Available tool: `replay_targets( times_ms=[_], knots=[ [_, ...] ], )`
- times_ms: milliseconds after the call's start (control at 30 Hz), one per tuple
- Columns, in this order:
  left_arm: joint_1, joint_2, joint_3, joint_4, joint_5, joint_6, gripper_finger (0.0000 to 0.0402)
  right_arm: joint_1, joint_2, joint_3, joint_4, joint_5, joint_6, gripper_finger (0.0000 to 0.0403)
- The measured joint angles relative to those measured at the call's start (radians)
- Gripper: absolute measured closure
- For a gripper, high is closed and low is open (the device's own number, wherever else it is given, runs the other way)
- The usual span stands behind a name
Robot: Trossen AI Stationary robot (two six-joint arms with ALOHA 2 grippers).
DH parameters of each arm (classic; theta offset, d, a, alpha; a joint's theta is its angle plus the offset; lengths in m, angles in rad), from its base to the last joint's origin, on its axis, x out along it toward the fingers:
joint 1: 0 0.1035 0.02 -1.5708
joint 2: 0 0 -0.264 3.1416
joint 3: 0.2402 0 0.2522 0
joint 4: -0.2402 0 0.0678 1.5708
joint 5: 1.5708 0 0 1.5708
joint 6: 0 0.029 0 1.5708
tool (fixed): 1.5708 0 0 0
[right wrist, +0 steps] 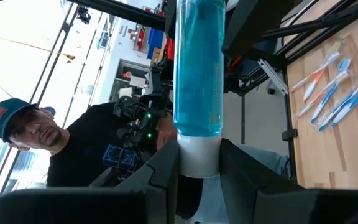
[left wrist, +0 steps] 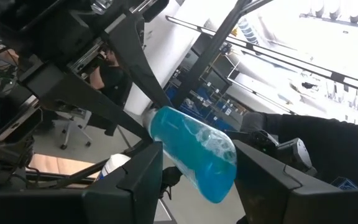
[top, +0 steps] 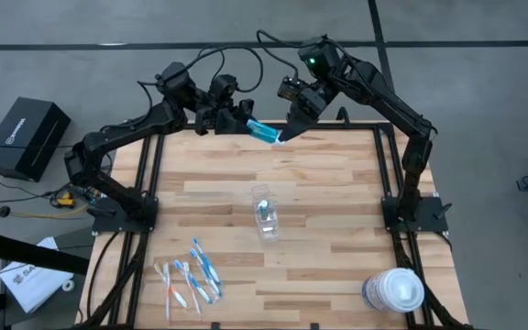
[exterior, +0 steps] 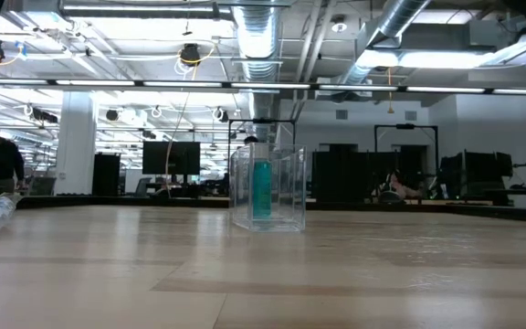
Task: Pick & Place toothbrushing station
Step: Put the blue mouthwash bottle into the transparent organizer
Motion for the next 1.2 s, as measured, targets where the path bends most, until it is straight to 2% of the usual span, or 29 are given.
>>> replay_targets(
  times_ms=[233,533,767,900,1200],
  knots=[
    [-0.004,0.000,0.000,0.002,0.000,0.000,0.0231,0.000,0.000,0.000,0.009,0.000,0.000,0.0326],
    [-0.004,0.000,0.000,-0.001,-0.018,0.039,0.0315,0.002,0.000,0.000,0.003,0.002,0.012,0.0326],
    [-0.005,0.000,-0.001,0.002,-0.020,0.045,0.0318,0.007,0.000,0.000,0.006,0.003,0.011,0.0325],
    [-0.006,0.001,-0.001,0.008,-0.021,0.049,0.0326,0.006,0.000,0.000,0.021,0.000,0.011,0.0298],
    [-0.017,0.000,-0.001,0.027,0.017,0.059,0.0327,-0.041,0.001,0.000,0.200,0.015,0.111,0.0210]
  ],
)
